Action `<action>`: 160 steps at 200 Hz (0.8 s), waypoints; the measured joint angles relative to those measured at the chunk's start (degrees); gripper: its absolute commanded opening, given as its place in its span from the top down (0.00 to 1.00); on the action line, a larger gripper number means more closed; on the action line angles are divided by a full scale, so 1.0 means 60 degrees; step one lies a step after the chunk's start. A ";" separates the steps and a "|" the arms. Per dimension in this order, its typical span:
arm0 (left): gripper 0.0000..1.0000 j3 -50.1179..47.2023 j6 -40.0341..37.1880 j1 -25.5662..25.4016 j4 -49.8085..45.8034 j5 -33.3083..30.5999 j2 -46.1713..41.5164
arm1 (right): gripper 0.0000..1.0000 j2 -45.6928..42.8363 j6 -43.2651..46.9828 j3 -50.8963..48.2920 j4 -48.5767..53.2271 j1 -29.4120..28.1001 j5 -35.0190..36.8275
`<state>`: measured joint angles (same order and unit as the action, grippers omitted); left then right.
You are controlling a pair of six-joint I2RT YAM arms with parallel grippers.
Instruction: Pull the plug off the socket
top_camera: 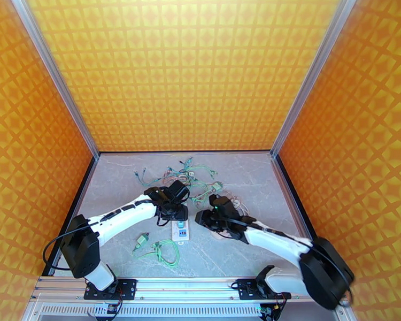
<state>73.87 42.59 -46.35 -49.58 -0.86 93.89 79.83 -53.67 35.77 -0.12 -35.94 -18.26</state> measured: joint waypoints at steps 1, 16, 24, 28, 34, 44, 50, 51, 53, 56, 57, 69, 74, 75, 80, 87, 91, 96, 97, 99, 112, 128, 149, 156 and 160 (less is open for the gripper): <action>0.45 -0.0025 0.0022 0.0000 0.0011 0.0000 -0.0004 | 0.61 0.0066 -0.0004 0.0011 -0.0040 -0.0004 -0.0029; 0.43 -0.0226 0.0219 -0.0033 0.0055 0.0000 -0.0011 | 0.61 0.0710 -0.0018 0.0168 -0.0415 -0.0011 -0.0244; 0.43 -0.0291 0.0306 -0.0062 0.0073 -0.0004 -0.0011 | 0.61 0.1016 -0.0018 0.0273 -0.0616 -0.0011 -0.0324; 0.44 -0.0313 0.0350 -0.0080 0.0080 0.0000 -0.0011 | 0.61 0.1173 -0.0018 0.0339 -0.0688 -0.0011 -0.0364; 0.44 -0.0335 0.0393 -0.0109 0.0098 0.0000 -0.0011 | 0.62 0.1388 -0.0015 0.0452 -0.0801 -0.0011 -0.0433; 0.45 -0.0393 0.0444 -0.0164 0.0178 0.0000 -0.0011 | 0.63 0.1734 0.0007 0.0674 -0.0973 -0.0011 -0.0539; 0.46 -0.0437 0.0452 -0.0197 0.0237 0.0000 -0.0011 | 0.64 0.1945 0.0022 0.0809 -0.1100 -0.0011 -0.0590; 0.46 -0.0448 0.0459 -0.0208 0.0248 0.0000 -0.0011 | 0.64 0.1971 0.0025 0.0827 -0.1111 -0.0011 -0.0594; 0.47 -0.0463 0.0470 -0.0219 0.0270 0.0000 -0.0011 | 0.65 0.2036 0.0033 0.0871 -0.1155 -0.0011 -0.0605; 0.48 -0.0492 0.0466 -0.0226 0.0302 0.0000 -0.0011 | 0.65 0.2146 0.0058 0.0940 -0.1202 -0.0011 -0.0637; 0.48 -0.0499 0.0466 -0.0229 0.0310 0.0000 -0.0011 | 0.65 0.2189 0.0058 0.0969 -0.1224 -0.0011 -0.0637; 0.50 -0.0605 0.0470 -0.0270 0.0390 0.0000 -0.0004 | 0.65 0.2521 0.0095 0.1188 -0.1330 -0.0011 -0.0641; 0.49 -0.0608 0.0474 -0.0284 0.0386 0.0004 0.0025 | 0.66 0.2619 0.0091 0.1239 -0.1402 -0.0011 -0.0637; 0.50 -0.0608 0.0474 -0.0288 0.0386 0.0000 0.0029 | 0.66 0.2648 0.0091 0.1242 -0.1432 -0.0011 -0.0634; 0.50 -0.0608 0.0466 -0.0299 0.0408 0.0004 0.0066 | 0.67 0.2714 0.0091 0.1249 -0.1534 -0.0011 -0.0637; 0.49 -0.0597 0.0459 -0.0342 0.0412 0.0000 0.0131 | 0.67 0.2772 0.0087 0.1242 -0.1628 -0.0011 -0.0641; 0.50 -0.0594 0.0441 -0.0350 0.0415 0.0000 0.0168 | 0.67 0.2798 0.0084 0.1242 -0.1668 -0.0011 -0.0641; 0.50 -0.0590 0.0430 -0.0364 0.0415 0.0000 0.0222 | 0.67 0.2830 0.0091 0.1246 -0.1716 -0.0011 -0.0645; 0.50 -0.0590 0.0430 -0.0372 0.0415 0.0000 0.0240 | 0.67 0.2834 0.0091 0.1246 -0.1723 -0.0011 -0.0645; 0.50 -0.0586 0.0430 -0.0375 0.0415 0.0000 0.0259 | 0.67 0.2849 0.0095 0.1253 -0.1738 -0.0011 -0.0645; 0.50 -0.0586 0.0430 -0.0412 0.0441 0.0000 0.0415 | 0.67 0.2983 0.0171 0.1366 -0.1665 -0.0007 -0.0710; 0.51 -0.0503 0.0379 -0.0423 0.0452 0.0000 0.0663 | 0.67 0.3075 0.0226 0.1421 -0.1668 -0.0007 -0.0750; 0.53 -0.0200 0.0208 -0.0444 0.0368 0.0018 0.1093 | 0.68 0.3075 0.0229 0.1351 -0.1749 0.0018 -0.0707; 0.53 -0.0109 0.0142 -0.0474 0.0339 0.0040 0.1217 | 0.68 0.3071 0.0233 0.1319 -0.1749 0.0044 -0.0710; 0.54 -0.0062 0.0095 -0.0481 0.0317 0.0047 0.1279 | 0.68 0.3075 0.0233 0.1304 -0.1745 0.0055 -0.0710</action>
<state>73.49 43.16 -49.23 -47.68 -0.58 101.56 98.28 -52.27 43.59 -10.59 -35.62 -22.52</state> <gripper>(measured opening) 0.471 0.323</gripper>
